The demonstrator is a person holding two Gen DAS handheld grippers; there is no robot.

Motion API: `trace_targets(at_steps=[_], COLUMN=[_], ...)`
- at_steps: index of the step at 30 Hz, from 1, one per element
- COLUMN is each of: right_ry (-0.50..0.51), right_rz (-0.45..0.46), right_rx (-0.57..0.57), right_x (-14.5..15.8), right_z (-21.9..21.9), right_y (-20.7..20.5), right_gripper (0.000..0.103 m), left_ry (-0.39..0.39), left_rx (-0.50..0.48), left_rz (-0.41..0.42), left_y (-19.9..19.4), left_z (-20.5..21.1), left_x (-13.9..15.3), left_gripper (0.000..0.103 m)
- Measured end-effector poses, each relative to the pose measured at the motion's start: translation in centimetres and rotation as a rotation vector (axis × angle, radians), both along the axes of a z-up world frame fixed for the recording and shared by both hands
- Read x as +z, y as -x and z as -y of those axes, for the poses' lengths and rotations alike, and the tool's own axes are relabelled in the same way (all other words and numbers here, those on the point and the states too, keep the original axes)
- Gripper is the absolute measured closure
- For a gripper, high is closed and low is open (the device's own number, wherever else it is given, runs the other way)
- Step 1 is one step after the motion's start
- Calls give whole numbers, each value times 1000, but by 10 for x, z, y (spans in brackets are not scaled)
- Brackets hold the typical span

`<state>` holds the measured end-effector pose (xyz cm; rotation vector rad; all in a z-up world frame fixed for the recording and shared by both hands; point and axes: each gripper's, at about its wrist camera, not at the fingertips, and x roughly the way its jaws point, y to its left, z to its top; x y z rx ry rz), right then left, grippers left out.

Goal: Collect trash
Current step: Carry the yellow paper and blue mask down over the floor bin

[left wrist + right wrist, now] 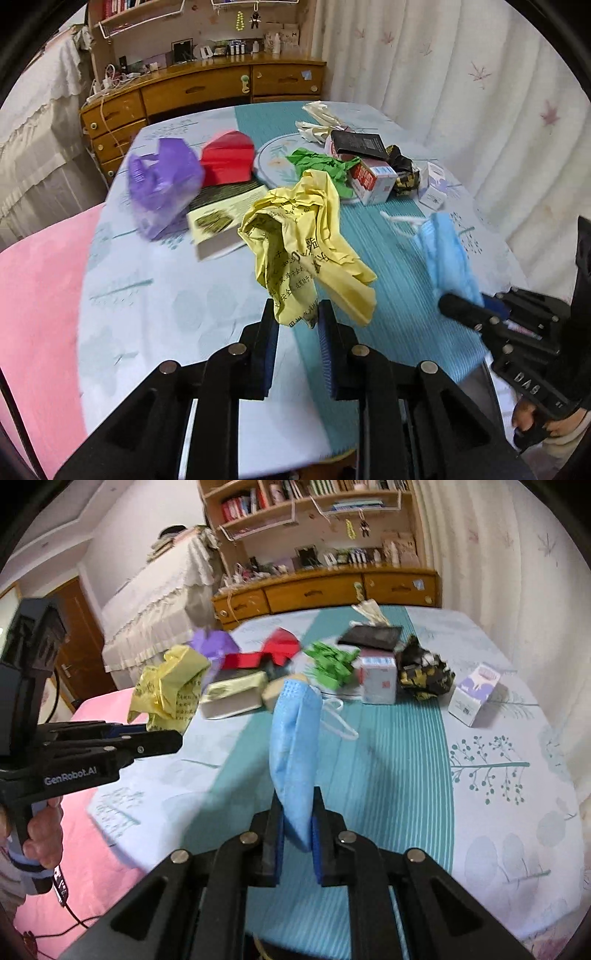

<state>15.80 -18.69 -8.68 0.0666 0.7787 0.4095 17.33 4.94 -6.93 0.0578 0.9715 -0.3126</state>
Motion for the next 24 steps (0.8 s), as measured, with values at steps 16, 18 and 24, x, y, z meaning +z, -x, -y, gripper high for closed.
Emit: trace_targets(at_steps=[16, 18, 24], right_ry=[-2, 13, 48], right_rz=[14, -4, -78], right_rx=[115, 121, 115], right_x=[4, -9, -60], right_z=[-27, -31, -40], right_y=[115, 125, 137], right_gripper=[91, 91, 91], left_ry=[-27, -27, -38], left_rx=[-49, -44, -14], left_rz=[-42, -54, -71], left_y=[141, 151, 174], left_z=[-24, -24, -21], left_x=[-13, -30, -88], left_gripper=[84, 84, 84])
